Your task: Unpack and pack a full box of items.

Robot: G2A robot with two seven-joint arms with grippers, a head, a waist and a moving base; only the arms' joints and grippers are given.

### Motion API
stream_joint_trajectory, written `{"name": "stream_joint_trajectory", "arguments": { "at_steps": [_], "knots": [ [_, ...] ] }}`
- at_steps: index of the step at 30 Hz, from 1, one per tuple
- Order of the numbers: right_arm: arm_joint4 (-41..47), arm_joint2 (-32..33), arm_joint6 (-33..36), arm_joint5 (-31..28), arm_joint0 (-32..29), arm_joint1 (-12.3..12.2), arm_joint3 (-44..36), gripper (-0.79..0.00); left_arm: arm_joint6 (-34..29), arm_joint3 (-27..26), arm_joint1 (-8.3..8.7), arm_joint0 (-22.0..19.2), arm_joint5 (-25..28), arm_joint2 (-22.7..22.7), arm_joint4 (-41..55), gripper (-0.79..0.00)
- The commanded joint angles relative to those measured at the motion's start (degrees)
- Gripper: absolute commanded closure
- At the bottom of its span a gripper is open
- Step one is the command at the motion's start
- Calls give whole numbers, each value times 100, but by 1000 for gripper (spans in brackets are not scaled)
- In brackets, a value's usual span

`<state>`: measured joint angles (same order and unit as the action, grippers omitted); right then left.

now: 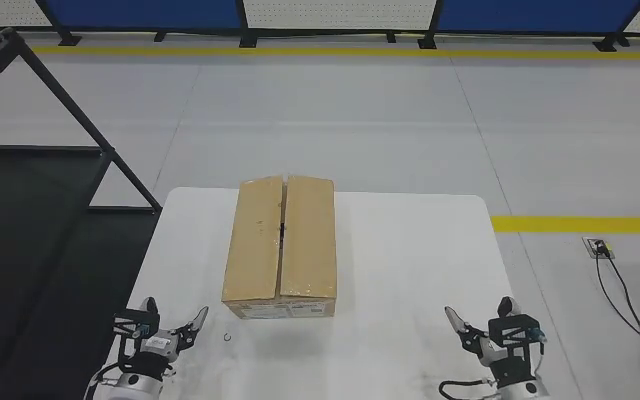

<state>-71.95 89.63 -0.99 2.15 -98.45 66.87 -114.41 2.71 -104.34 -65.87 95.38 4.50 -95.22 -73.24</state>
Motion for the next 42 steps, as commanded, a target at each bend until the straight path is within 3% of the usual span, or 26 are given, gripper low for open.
{"name": "stream_joint_trajectory", "arguments": {
  "at_steps": [1,4,5,6,7,12,18,29,42],
  "knots": [
    [0,0,0,0,0,0,-1,-785,1,0,0,0,-1,0,0,-785],
    [0,0,0,0,0,0,-1,-785,-17,9,-3,-10,-11,0,46,-785],
    [30,-5,6,4,5,3,3,-508,-67,20,-10,-50,-52,-3,152,-785],
    [102,-18,41,34,48,11,19,-163,-188,21,-24,-160,-185,-2,300,-336],
    [107,-47,73,87,109,20,30,0,-289,0,-32,-252,-280,23,319,0],
    [-132,-367,108,274,315,65,46,0,-622,144,-61,-628,-657,204,78,0],
    [-320,-559,146,403,437,104,140,0,-880,425,-63,-929,-354,477,-286,0],
    [-403,-658,123,458,470,156,215,0,-682,359,-46,-894,435,658,-525,0],
    [-450,-632,77,438,403,199,214,0,-578,67,-26,-792,998,856,-891,0]
  ]
}}
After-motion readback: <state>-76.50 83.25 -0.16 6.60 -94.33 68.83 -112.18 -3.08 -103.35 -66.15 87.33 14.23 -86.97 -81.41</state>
